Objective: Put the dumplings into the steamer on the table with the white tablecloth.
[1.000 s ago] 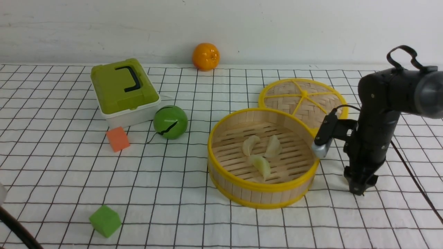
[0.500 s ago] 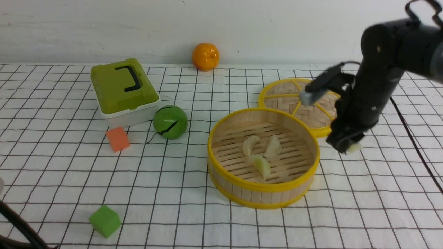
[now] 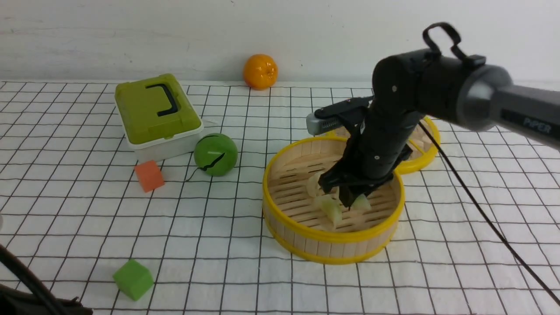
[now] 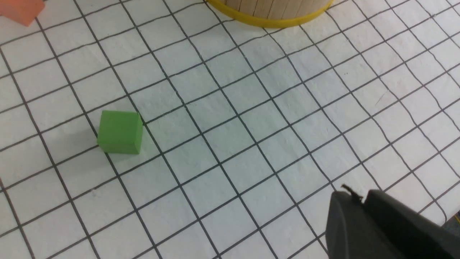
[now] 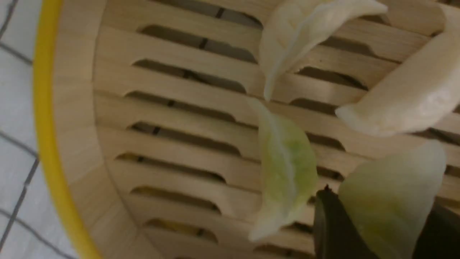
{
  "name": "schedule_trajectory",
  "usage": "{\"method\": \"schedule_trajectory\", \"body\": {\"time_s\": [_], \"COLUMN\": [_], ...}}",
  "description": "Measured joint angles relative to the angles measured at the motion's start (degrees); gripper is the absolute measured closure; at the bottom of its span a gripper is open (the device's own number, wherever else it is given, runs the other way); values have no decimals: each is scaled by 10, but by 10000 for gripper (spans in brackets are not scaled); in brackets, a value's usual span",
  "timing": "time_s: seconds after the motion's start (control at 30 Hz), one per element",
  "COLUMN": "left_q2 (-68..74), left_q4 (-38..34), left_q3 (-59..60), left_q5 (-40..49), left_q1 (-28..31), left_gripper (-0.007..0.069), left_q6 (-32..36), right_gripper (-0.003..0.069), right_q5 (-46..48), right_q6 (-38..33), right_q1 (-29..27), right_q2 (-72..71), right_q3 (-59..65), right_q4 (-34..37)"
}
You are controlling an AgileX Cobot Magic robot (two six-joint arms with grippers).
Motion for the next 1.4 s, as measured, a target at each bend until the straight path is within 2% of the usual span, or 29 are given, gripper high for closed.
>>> {"method": "schedule_trajectory", "body": {"time_s": [0.13, 0.2, 0.3, 0.37, 0.57, 0.63, 0.7, 0.73, 0.87, 0.9, 0.93, 1.17, 1.4], "left_q2": [0, 0, -8, -18, -138, -178, -212, -246, -297, -298, -302, -303, -303], "left_q4": [4, 11, 26, 31, 47, 51, 57, 67, 113, 115, 130, 145, 145], "left_q3": [0, 0, 7, 14, 98, 120, 134, 148, 175, 176, 180, 187, 187], "left_q5": [14, 15, 13, 11, -19, -40, -56, -79, -143, -145, -157, -166, -166], "left_q1": [0, 0, 0, 0, 0, 0, 0, 0, 0, 0, 0, 0, 0], "left_gripper": [566, 563, 560, 559, 557, 557, 557, 557, 556, 556, 555, 549, 541], "left_q6": [0, 0, -7, -14, -61, -77, -88, -99, -119, -119, -120, -120, -120], "right_gripper": [350, 264, 207, 199, 311, 407, 451, 512, 668, 668, 681, 681, 681], "right_q5": [-9, -1, 14, 23, 33, 3, -17, -47, -155, -155, -195, -325, -408], "right_q6": [26, 31, 33, 33, 14, 0, -6, -13, -21, -21, -22, -22, -22], "right_q1": [0, 0, 1, 1, 1, 1, 1, 1, 1, 1, 1, 1, 1], "right_q2": [17, 18, 12, 3, -128, -205, -238, -278, -425, -432, -493, -712, -834], "right_q3": [0, 0, 0, 0, 21, 60, 82, 111, 239, 239, 299, 477, 559], "right_q4": [-6, -6, -15, -23, -18, -5, 2, 10, 38, 38, 45, 46, 46]}}
